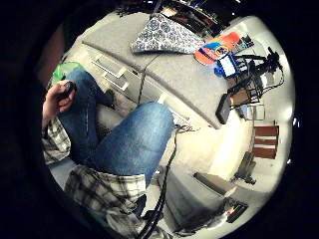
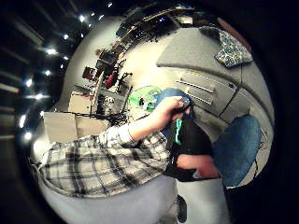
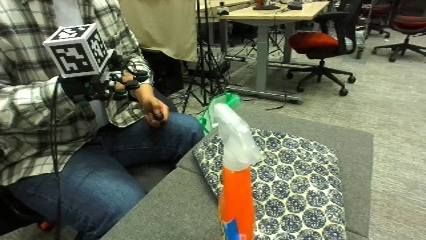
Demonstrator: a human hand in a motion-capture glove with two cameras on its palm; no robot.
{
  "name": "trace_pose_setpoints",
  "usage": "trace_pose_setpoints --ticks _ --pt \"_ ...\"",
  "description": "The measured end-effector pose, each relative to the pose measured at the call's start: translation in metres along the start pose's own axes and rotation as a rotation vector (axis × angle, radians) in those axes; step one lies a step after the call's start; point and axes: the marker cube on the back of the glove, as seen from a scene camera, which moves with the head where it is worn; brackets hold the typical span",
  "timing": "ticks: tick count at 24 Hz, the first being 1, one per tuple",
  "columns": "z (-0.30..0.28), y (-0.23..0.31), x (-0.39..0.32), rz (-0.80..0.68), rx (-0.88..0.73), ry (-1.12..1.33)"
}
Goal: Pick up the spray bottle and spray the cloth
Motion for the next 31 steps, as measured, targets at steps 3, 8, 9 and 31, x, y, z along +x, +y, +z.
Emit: trace_pose_setpoints --ticks 3,8,9,31 --pt "0.0 0.0 0.001 0.0 -0.001 0.002" --pt "0.002 -0.001 0.001 0.005 0.0 0.002" --pt "0.003 -0.001 0.001 0.006 0.001 0.004" --pt "-0.015 -0.046 0.105 0.234 0.074 0.033"
